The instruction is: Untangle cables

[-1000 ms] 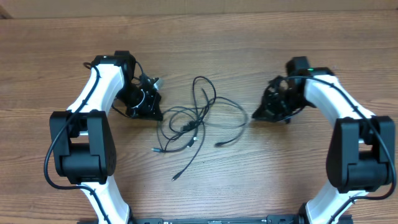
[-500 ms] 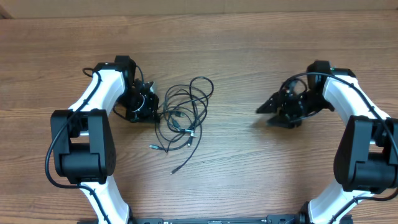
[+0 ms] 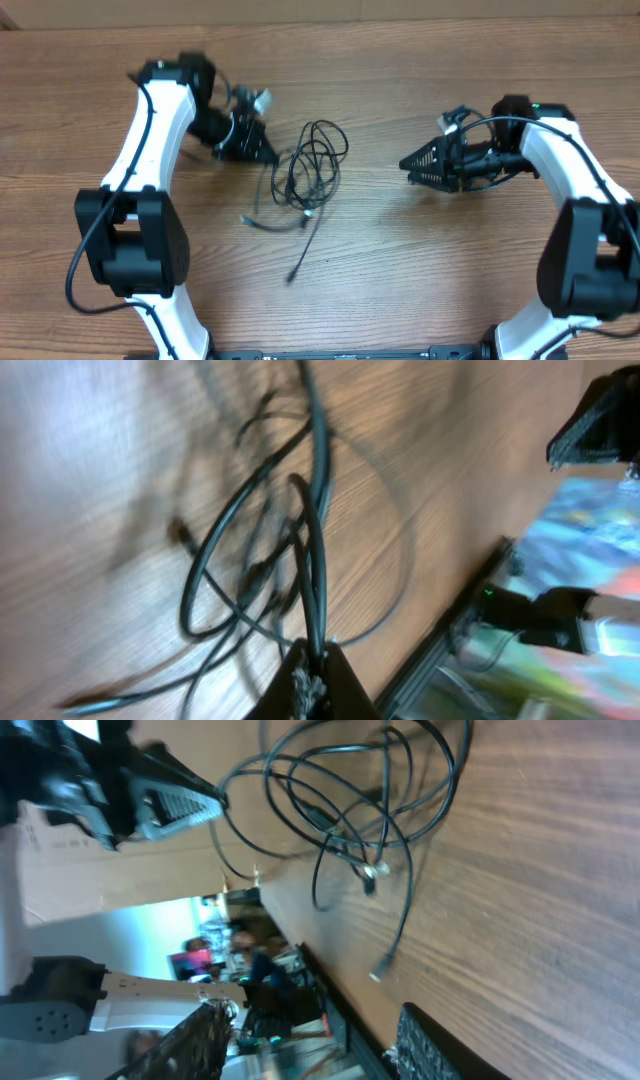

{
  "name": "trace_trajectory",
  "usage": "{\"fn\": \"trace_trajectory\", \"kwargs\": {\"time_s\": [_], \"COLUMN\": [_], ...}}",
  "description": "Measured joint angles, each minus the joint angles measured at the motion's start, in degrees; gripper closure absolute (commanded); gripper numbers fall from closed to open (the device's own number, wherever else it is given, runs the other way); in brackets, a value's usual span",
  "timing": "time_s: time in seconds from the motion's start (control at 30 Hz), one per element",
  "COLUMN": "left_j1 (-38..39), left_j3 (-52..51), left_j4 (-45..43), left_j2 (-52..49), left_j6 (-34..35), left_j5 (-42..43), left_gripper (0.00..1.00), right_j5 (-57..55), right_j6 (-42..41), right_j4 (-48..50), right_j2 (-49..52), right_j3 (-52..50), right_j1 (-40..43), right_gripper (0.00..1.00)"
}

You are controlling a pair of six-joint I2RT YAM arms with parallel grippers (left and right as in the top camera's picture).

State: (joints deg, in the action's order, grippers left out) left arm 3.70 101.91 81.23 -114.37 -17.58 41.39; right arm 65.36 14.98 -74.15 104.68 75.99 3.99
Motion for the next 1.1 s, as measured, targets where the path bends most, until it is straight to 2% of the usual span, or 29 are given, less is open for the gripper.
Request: {"fn": "trace_trajectory", "kwargs": {"time_s": [0.17,0.33,0.5,0.6,0.67,0.77,0.93,1.1], "left_j1": [8.3,22.7,31.3,32.0,31.9,31.8,31.8,31.1], "left_j3": [11.6,15.8,16.0,16.0,16.0,16.0,16.0,16.0], "left_j4": [-0.6,-6.8,-11.9,-13.7,-15.3,-18.6,-23.6,-27.3], "left_j2": [7.4,16.9,20.2,20.0,20.1,20.4,20.4,20.6], "left_j6": [1.3,4.4,13.0,20.2,24.3,27.9,28.3,29.8], "left_j5": [-8.2,-24.1,-43.6,-55.2,-60.0,-60.6,-52.2,-46.1], "left_gripper": [0.96,0.96,0.96,0.96,0.96,0.96,0.96,0.96], "right_j5": [-0.6,-0.9,-1.4,-1.7,-1.7,-1.7,-2.2,-4.3], "right_j6": [-0.1,-1.2,-3.8,-6.6,-8.0,-9.4,-10.3,-11.2], "right_j4": [0.0,0.0,0.2,1.0,1.2,1.3,2.5,6.7], "right_j2": [-6.5,-10.2,-10.3,-10.3,-10.3,-10.3,-10.3,-10.3], "right_j3": [5.3,7.3,7.3,7.3,7.3,7.3,7.3,7.3], "right_j1": [0.0,0.0,0.0,0.0,0.0,0.0,-1.7,-7.4], "right_gripper": [0.43,0.39,0.38,0.37,0.36,0.32,0.30,0.29]}}
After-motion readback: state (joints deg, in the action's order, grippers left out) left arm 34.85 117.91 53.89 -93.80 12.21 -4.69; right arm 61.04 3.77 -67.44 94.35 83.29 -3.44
